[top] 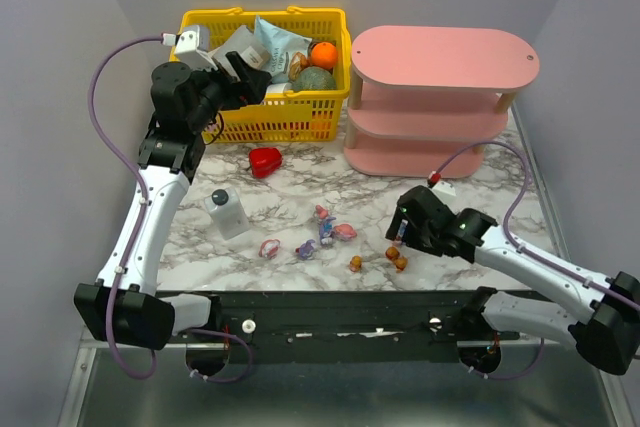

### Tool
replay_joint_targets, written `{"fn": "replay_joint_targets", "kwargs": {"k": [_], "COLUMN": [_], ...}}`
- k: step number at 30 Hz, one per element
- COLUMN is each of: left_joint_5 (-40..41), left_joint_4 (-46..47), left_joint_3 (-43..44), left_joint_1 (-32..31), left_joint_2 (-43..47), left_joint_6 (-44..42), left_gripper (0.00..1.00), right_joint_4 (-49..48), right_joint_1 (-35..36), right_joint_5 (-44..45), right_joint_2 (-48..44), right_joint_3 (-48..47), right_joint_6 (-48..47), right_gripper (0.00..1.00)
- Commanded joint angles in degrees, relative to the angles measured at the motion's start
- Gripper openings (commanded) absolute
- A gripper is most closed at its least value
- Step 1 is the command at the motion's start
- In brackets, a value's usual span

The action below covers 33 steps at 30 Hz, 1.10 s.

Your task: Place and organize the plastic toys onto the shelf

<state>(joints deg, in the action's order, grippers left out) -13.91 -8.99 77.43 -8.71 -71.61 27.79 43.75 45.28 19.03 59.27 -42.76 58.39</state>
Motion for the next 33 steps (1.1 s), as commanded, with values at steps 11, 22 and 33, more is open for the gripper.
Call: {"fn": "replay_joint_targets", "kwargs": {"k": [11,22,33], "left_joint_5": [-2.52,-2.0,-1.29], "left_joint_4": [2.23,1.79,1.52], "left_joint_3": [0.27,0.09,-0.52], "left_joint_1": [-0.43,-0.43,-0.43], "left_joint_2": [-0.19,-0.54,-0.11], "left_joint_6": [1.48,0.16,-0.72], "left_gripper": [0.99,0.99,0.99], "right_joint_4": [-16.14,-17.03,-17.11], "right_joint_1": [0.6,0.69,0.6], "right_joint_5": [13.84,16.13,17.01], "right_joint_2": [13.41,17.72,19.22], "right_joint_3": [3.48,1.9,1.28], "right_joint_6": [3.04,1.99,0.76], "right_gripper": [0.79,0.61,0.39]}}
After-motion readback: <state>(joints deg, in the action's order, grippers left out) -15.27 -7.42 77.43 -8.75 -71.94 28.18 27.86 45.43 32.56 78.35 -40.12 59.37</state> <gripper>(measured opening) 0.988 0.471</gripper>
